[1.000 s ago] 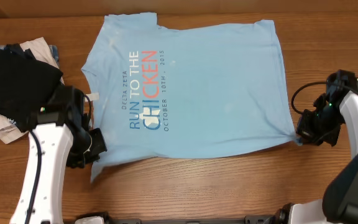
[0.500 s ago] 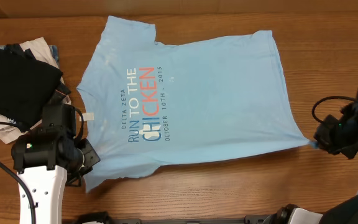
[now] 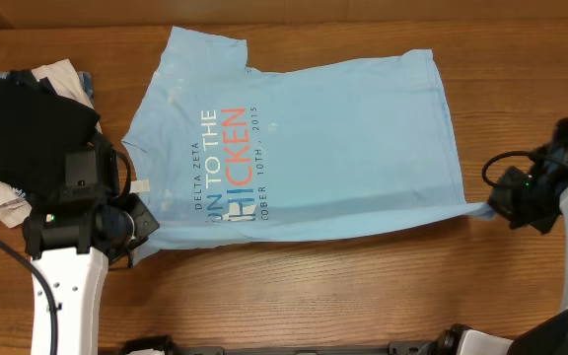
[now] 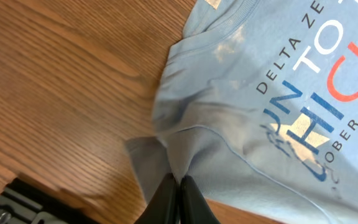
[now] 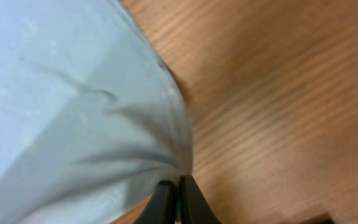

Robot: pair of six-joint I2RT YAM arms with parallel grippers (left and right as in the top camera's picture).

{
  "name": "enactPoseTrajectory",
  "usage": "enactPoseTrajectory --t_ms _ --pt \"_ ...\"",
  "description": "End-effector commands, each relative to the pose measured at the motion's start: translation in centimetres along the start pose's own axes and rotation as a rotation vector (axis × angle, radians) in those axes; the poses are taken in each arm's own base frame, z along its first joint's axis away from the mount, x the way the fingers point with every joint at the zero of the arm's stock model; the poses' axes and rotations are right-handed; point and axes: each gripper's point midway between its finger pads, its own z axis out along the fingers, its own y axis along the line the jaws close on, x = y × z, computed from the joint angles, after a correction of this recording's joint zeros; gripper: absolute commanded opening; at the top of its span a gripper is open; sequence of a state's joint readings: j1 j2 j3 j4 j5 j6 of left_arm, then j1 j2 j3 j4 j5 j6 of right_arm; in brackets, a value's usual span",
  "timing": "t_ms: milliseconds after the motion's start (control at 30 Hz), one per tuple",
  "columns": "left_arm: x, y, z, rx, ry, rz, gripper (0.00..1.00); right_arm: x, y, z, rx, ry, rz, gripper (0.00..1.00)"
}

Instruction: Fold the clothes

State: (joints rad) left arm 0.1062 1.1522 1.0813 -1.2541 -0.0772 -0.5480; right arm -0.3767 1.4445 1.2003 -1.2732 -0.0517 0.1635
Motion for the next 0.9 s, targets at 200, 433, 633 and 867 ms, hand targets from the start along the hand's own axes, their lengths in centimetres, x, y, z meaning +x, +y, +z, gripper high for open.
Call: enactPoseTrajectory --t_ms 200,433,633,867 --pt "-1.0 -1.0 2.9 -0.02 0.057 0.01 0.04 -1.9 2.2 1.7 -0.016 -0.039 -0.067 0.04" --pt "-3.1 -2.2 5.1 -0.021 0.03 0.007 0.04 -4.2 2.7 3.4 -0.023 -0.076 -0.07 0.04" --pt "-4.5 -3.0 7.5 -0.03 0.023 0.008 0.04 -5.4 3.1 4.6 -0.032 -0.092 -0.073 0.04" --pt "-5.9 -4.0 9.1 -0.013 -0.005 0.005 0.04 -6.8 4.2 5.5 -0.08 -0.121 -0.109 0.04"
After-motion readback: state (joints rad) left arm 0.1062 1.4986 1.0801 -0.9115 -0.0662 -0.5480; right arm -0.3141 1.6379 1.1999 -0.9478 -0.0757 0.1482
